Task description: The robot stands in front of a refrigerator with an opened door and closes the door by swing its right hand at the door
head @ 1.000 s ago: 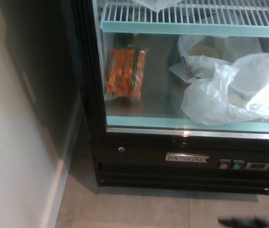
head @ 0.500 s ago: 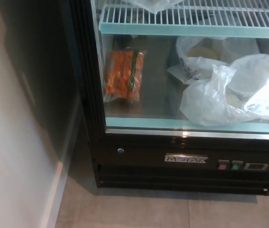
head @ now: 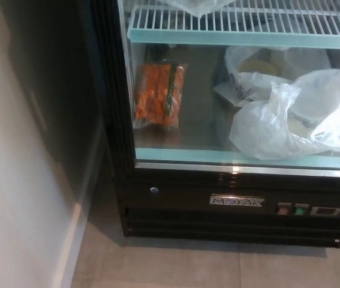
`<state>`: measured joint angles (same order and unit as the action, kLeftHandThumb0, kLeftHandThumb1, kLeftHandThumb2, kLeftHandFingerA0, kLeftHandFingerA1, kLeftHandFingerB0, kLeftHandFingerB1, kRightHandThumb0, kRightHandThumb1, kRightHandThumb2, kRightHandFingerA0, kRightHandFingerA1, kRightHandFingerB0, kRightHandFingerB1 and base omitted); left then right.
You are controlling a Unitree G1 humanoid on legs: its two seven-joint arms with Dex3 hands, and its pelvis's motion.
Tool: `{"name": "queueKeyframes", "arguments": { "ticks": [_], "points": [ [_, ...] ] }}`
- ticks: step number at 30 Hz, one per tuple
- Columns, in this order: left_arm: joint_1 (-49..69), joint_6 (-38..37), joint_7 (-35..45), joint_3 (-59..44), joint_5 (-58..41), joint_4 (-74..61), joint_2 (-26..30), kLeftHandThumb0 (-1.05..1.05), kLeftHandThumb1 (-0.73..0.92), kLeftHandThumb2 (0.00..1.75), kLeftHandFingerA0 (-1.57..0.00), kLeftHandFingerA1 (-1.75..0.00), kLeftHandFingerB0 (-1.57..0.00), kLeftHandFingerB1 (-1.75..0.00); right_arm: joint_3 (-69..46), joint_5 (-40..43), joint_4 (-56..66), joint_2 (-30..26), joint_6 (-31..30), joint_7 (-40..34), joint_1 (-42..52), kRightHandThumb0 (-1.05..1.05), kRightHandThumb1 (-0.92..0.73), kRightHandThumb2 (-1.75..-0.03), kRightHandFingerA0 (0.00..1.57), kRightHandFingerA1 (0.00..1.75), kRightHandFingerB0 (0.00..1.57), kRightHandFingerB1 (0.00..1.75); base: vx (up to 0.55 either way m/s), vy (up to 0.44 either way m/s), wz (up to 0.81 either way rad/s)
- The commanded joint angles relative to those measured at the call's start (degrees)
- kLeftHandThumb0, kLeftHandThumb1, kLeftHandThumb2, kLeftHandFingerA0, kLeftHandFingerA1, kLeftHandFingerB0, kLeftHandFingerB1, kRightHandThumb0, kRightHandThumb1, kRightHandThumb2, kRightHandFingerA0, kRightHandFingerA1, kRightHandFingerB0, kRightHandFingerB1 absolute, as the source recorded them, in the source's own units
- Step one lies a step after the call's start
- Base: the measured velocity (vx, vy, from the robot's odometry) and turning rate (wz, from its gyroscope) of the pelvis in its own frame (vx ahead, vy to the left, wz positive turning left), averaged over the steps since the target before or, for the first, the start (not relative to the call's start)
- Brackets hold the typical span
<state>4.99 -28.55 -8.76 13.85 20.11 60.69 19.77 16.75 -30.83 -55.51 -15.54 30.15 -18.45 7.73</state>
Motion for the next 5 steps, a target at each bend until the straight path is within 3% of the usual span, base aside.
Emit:
{"name": "queueKeyframes", "arguments": {
  "ticks": [1, 5],
  "points": [
    [0.1, -1.8, -0.5, -0.1, 0.6, 0.4, 1.2, -0.56, 0.63, 0.96, -0.39, -0.55, -0.32, -0.49, 0.3, 0.9, -1.5, 0.2, -1.1, 0.4, -0.5, -0.59, -0.59, -0.91, 0.26, 0.46, 0.30, 0.48, 0.00, 0.000, 0.00],
    [0.8, -2.2, 0.0, 0.0, 0.4, -0.1, 1.4, -0.55, 0.63, 0.97, -0.39, -0.55, -0.32, -0.50, 0.4, 1.1, -2.1, 0.3, -1.0, 0.3, -0.1, -0.58, -0.59, -0.91, 0.25, 0.46, 0.32, 0.48, 0.00, 0.000, 0.00]
  ]
}}
